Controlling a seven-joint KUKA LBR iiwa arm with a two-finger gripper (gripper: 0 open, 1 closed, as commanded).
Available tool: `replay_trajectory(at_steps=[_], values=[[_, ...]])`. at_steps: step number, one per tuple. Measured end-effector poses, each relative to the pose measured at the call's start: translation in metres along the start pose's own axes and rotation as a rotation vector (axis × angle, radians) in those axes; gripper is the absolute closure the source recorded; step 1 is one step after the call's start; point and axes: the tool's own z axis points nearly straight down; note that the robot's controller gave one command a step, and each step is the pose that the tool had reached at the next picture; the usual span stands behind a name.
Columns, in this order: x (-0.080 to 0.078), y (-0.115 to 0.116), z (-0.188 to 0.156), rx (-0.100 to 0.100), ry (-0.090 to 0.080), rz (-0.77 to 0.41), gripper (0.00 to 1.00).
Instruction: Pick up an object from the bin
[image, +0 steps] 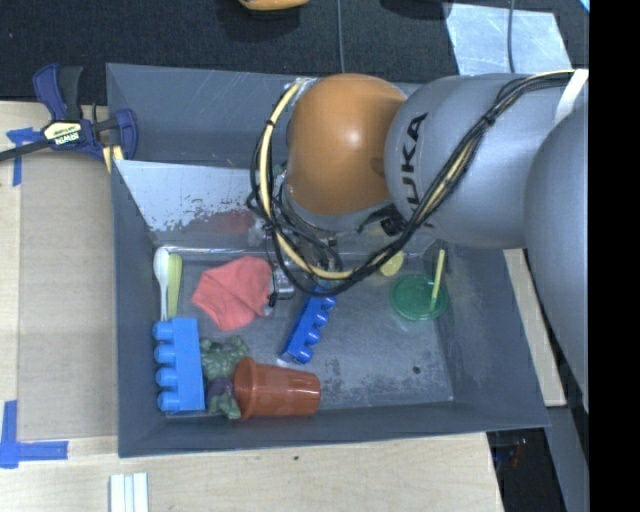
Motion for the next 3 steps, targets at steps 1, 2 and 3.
replay_trajectory(at_steps=[1,2,3], values=[[0.034,-0.005,0.072,-0.001,-0.005,0.026,0.00],[0.028,-0.015,0.097,-0.001,-0.007,0.002,0.00],[0.030,-0.054,0.107,-0.002,-0.005,0.051,1.00]])
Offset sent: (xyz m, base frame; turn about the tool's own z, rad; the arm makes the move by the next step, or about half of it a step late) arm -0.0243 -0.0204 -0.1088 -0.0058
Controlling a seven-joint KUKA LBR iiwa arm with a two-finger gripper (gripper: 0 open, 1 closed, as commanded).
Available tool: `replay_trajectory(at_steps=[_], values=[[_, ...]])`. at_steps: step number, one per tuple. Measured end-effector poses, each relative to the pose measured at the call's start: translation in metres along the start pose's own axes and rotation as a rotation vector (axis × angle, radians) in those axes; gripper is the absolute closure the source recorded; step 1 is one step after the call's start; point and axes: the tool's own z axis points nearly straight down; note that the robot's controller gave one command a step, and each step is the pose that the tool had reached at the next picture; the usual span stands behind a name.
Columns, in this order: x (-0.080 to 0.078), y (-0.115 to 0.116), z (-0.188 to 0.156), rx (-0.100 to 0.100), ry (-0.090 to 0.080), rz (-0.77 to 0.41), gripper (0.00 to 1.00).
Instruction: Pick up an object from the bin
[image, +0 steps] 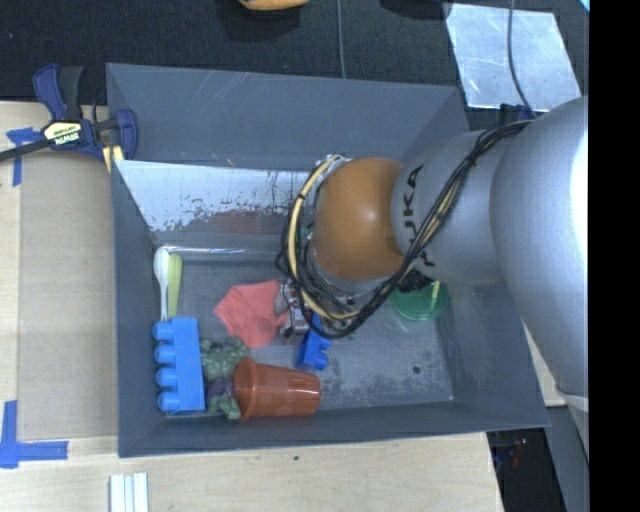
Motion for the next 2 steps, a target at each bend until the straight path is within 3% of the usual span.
replay_trajectory(at_steps=[1,2], values=[[0.000,0.000,0.000,0.000,0.000,0.000,1.00],[0.007,0.002,-0.060,0.001,0.006,0.002,1.00]])
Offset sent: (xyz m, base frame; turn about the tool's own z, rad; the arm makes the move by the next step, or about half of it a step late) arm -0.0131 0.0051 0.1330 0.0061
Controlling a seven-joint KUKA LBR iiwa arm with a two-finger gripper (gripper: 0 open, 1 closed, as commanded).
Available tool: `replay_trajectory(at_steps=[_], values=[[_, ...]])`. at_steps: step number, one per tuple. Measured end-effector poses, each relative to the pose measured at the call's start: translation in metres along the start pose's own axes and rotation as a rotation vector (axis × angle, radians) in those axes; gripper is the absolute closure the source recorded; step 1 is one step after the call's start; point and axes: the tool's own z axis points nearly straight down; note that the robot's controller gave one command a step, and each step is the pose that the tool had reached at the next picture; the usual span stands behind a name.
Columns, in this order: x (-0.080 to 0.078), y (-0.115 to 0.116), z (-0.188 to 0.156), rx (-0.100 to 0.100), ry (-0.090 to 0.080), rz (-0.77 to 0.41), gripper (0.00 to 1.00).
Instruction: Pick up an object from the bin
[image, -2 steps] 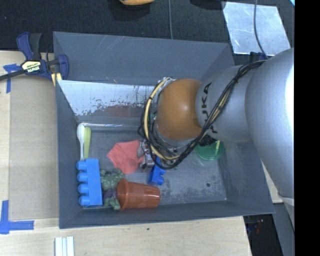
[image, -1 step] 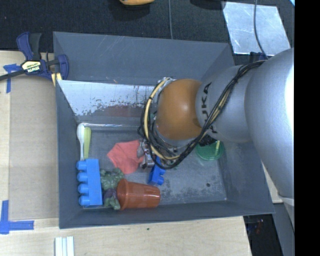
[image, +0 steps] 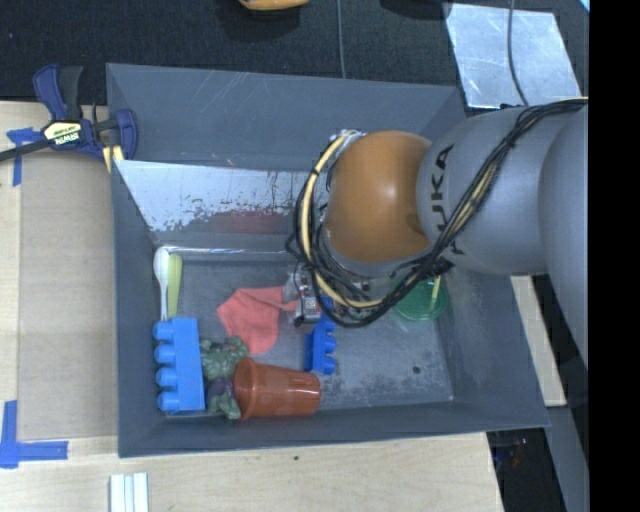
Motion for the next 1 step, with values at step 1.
replay_trajectory(at_steps=[1], values=[[0.0074,0.0128,-0.0759,0.000,0.001,-0.035,1.00]])
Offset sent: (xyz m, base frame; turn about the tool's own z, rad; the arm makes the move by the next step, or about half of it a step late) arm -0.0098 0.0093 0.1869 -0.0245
